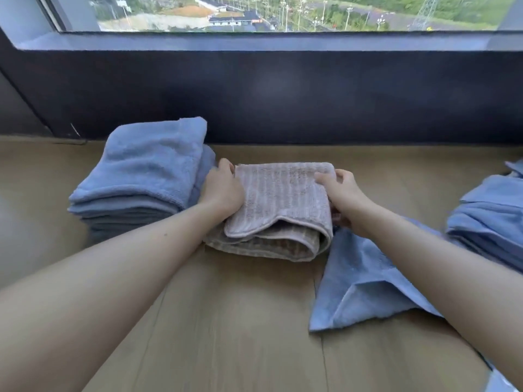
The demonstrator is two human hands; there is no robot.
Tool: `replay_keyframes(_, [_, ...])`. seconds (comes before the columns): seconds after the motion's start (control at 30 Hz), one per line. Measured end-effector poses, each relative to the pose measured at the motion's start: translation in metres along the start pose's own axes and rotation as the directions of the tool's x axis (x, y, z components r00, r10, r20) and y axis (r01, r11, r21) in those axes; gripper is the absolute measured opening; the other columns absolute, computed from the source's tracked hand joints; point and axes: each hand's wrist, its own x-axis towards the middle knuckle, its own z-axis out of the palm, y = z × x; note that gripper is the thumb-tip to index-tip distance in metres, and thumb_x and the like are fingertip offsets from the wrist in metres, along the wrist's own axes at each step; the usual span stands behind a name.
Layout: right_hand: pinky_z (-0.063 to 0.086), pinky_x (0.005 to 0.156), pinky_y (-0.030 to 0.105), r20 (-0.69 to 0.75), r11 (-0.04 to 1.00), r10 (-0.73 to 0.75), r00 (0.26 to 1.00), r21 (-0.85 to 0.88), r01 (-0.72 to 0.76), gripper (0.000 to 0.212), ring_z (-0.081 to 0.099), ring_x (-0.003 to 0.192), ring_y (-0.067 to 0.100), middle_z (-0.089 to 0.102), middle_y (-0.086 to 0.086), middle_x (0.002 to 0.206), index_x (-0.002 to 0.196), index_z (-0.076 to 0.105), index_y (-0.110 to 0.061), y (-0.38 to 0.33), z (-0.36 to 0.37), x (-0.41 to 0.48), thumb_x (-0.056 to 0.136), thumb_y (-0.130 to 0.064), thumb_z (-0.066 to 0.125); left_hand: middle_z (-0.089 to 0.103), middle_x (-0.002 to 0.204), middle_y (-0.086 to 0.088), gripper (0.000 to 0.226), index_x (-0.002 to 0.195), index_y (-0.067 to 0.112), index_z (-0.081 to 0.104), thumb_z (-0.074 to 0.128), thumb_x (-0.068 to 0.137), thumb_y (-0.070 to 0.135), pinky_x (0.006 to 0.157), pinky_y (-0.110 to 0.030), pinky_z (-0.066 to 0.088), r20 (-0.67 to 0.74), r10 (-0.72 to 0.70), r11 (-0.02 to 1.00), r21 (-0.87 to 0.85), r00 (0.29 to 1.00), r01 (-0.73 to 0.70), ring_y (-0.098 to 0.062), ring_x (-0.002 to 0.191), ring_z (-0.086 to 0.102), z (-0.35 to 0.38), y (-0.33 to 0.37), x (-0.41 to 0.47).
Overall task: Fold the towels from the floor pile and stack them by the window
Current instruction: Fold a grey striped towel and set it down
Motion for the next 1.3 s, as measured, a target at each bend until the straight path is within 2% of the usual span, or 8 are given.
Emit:
replay_keyframes(0.1, [0.055,0.065,0.033,-0.065,0.999,-0.036,0.997,0.019,0.037,0.078,0.059,0.098,0.026,0.045,0.008,0.129,0.147,0.008,-0.032,-0.004,0.002,-0.018,0.086,-0.045,0.056,0.041,0.135,-0.012,0.035,0.132,0.01,0.038,0.036,0.098,0.019,0.089,-0.035,0.035,-0.02,0.045,0.999,-0.029,0.999,-0.045,-0.03,0.118,0.044,0.001,0.006,-0.012])
replay_keyframes(0.2, [0.023,0.113,0.039,-0.089,0.913,-0.261,0.961,-0.345,0.216,0.066,0.023,0.139,0.025,0.017,0.004,0.154,0.147,0.021,-0.025,-0.005,0.007,-0.033,0.091,-0.041,0.05,0.036,0.146,-0.003,0.041,0.139,0.017,0.037,0.033,0.099,0.027,0.107,-0.035,0.025,-0.043,0.206,0.976,-0.06,0.978,-0.208,-0.022,0.134,0.032,-0.006,0.013,-0.032])
replay_keyframes(0.37, [-0.006,0.117,0.04,0.177,0.696,-0.304,0.936,-0.629,0.345,0.054,-0.012,0.145,0.018,-0.001,-0.007,0.159,0.149,0.016,-0.027,-0.004,0.031,-0.05,0.099,-0.045,0.026,0.017,0.157,0.007,0.046,0.146,0.032,0.028,0.024,0.101,0.04,0.116,-0.035,0.007,0.215,0.327,0.937,0.053,0.92,-0.345,-0.01,0.145,0.007,-0.011,-0.001,-0.054])
replay_keyframes(0.7, [-0.012,0.115,0.044,0.214,0.451,-0.208,0.954,-0.845,0.288,0.062,-0.017,0.144,0.017,-0.013,-0.011,0.157,0.15,0.0,-0.032,0.019,0.045,-0.032,0.096,-0.057,0.017,-0.006,0.158,0.012,0.049,0.148,0.04,0.004,0.016,0.101,0.042,0.117,-0.033,0.008,0.354,0.332,0.821,0.348,0.874,-0.452,-0.011,0.146,-0.004,0.002,-0.042,-0.043])
replay_keyframes(0.87, [-0.008,0.117,0.038,0.249,0.517,-0.196,0.948,-0.796,0.316,0.063,-0.018,0.144,0.021,-0.015,-0.009,0.157,0.149,-0.004,-0.03,0.021,0.04,-0.035,0.097,-0.053,0.022,-0.005,0.159,0.009,0.049,0.15,0.034,0.006,0.016,0.102,0.039,0.118,-0.036,0.007,0.361,0.319,0.804,0.387,0.876,-0.452,-0.013,0.146,-0.006,-0.001,-0.037,-0.044])
replay_keyframes(1.03, [-0.007,0.117,0.035,0.252,0.595,-0.222,0.942,-0.73,0.336,0.062,-0.012,0.145,0.023,-0.014,-0.003,0.158,0.15,0.0,-0.025,0.008,0.037,-0.043,0.1,-0.043,0.03,-0.003,0.156,0.017,0.088,0.149,0.036,0.006,0.018,0.073,0.078,0.117,-0.033,0.007,0.432,0.443,0.771,0.265,0.786,-0.58,-0.006,0.145,-0.009,-0.017,-0.043,-0.062])
replay_keyframes(1.17, [0.001,0.116,0.031,0.213,0.628,-0.314,0.925,-0.684,0.371,0.059,0.001,0.146,0.022,-0.003,-0.002,0.159,0.15,0.011,-0.021,0.004,0.033,-0.046,0.098,-0.024,0.038,0.013,0.156,0.017,0.06,0.148,0.036,0.012,0.034,0.094,0.02,0.116,-0.028,0.017,0.364,0.489,0.798,0.179,0.792,-0.575,-0.005,0.145,0.005,-0.026,-0.044,-0.064])
replay_keyframes(1.3, [-0.006,0.114,0.028,0.202,0.627,-0.323,0.925,-0.686,0.369,0.058,-0.008,0.145,0.022,0.0,-0.004,0.159,0.151,0.012,-0.02,0.004,0.03,-0.048,0.096,-0.014,0.032,0.008,0.157,0.011,0.073,0.15,0.03,0.007,0.022,0.08,0.011,0.113,-0.029,0.018,0.329,0.551,0.674,0.366,0.767,-0.642,-0.01,0.146,0.006,-0.028,-0.049,-0.068])
